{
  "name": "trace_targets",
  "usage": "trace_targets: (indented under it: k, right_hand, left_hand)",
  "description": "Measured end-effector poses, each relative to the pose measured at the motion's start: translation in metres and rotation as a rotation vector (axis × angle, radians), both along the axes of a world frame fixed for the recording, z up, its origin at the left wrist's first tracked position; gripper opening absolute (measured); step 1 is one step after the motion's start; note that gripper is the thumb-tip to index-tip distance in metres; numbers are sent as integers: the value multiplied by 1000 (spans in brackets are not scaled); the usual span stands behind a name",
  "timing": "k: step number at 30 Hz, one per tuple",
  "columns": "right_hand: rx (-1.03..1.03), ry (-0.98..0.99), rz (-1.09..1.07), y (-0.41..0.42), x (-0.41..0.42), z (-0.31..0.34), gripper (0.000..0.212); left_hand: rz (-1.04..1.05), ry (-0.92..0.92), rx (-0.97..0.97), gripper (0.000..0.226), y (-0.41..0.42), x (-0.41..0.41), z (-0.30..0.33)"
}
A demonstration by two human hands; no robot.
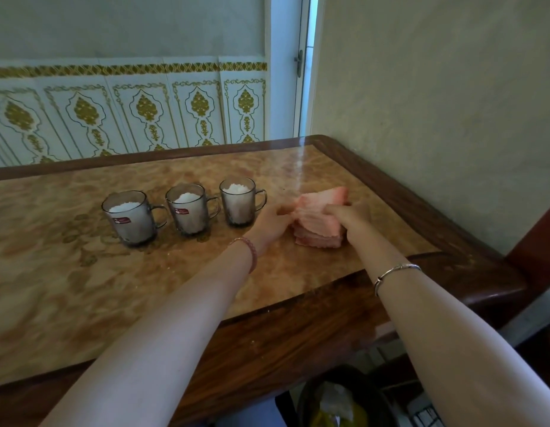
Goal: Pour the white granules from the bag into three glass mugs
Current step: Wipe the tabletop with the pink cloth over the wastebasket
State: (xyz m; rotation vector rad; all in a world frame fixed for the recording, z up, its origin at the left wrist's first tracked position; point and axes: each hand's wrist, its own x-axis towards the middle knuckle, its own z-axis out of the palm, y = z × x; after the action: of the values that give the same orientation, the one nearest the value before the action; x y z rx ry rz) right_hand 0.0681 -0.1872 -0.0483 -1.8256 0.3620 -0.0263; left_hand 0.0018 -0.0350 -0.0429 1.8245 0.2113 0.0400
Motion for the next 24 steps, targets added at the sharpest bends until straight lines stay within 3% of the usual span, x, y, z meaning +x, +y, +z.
trace_targets:
  k: [3, 7, 12, 15, 18, 24]
  right_hand:
    - [137, -82, 51, 9, -14, 11, 47]
    - [236, -144, 165, 25, -36, 27, 51]
    - [225, -215, 264, 52, -65, 40, 20]
    - [150, -351, 301, 74, -81, 39, 29]
    - [58, -464, 351, 98, -103, 35, 24]
    - [31, -487, 534, 140, -142, 9, 25]
  left_hand:
    - [-6, 2, 42, 28, 6, -14, 5]
    - [22, -9, 41, 33, 17, -36, 16]
    - [78, -75, 2, 30, 45, -67, 26]
    - [133, -109, 25, 22, 66, -89, 31]
    - [218, -106, 75, 28, 92, -110, 29]
    - [368, -108, 143, 30, 144, -154, 16]
